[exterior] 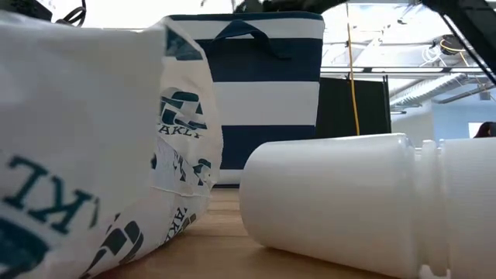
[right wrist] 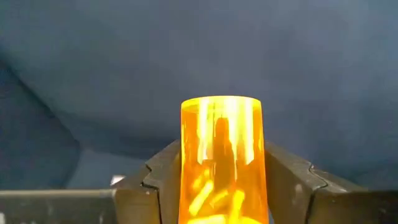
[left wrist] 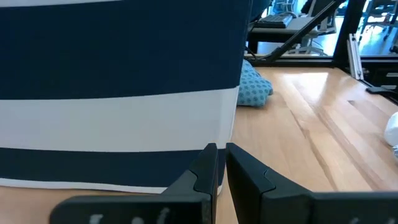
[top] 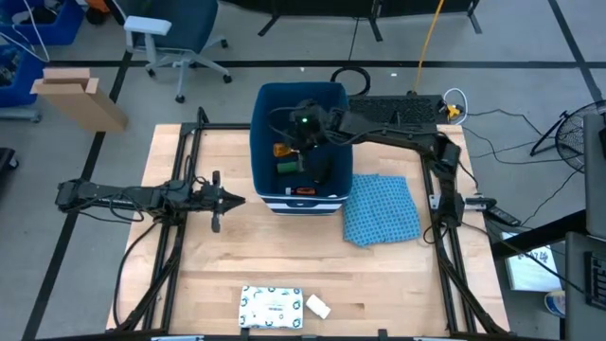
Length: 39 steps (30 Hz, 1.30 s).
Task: Pick & place medical supplies in basket/bin
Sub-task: Put the yellow medicine bottle into the blue bin
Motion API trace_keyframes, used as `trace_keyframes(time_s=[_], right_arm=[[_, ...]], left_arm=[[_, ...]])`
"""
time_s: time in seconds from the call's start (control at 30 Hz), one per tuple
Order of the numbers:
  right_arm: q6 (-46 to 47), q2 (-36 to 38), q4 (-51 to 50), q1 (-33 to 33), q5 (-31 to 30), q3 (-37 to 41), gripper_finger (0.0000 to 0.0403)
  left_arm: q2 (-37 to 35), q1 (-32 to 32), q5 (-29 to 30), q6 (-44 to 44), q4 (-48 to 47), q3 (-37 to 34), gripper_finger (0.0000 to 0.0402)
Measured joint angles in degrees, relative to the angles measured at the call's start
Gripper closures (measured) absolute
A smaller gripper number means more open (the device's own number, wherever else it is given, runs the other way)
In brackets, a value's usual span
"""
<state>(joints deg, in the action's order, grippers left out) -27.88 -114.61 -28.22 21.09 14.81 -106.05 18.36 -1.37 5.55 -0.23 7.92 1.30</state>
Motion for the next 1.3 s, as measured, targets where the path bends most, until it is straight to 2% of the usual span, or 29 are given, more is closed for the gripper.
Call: trace_keyframes(time_s=[0.07,0.23,0.37,0.67,1.3], right_arm=[[0.0,-2.3,-0.6,0.4,0.1,-0.3,0.0230],[2.7,-6.6,5.4,0.3,0.5,-0.6,0.0230],[4.7,-10.3,6.7,-0.3,3.4,-0.6,0.0230],[5.0,-16.5,5.1,-1.7,3.5,-0.5,0.0230],[6.2,-17.9,3.3,-1.6,3.6,0.8,0.0230]], left_arm=[[0.0,0.0,-0.1,0.0,0.0,0.0,0.0364],[0.0,0.0,-0.5,-0.1,-0.2,0.0,0.0364],[0.0,0.0,-1.0,-1.0,-0.4,0.0,0.0364],[0.0,0.0,-1.5,-2.1,-0.5,0.0,0.0364],[0.0,0.0,-1.5,-1.8,-0.4,0.0,0.0364]])
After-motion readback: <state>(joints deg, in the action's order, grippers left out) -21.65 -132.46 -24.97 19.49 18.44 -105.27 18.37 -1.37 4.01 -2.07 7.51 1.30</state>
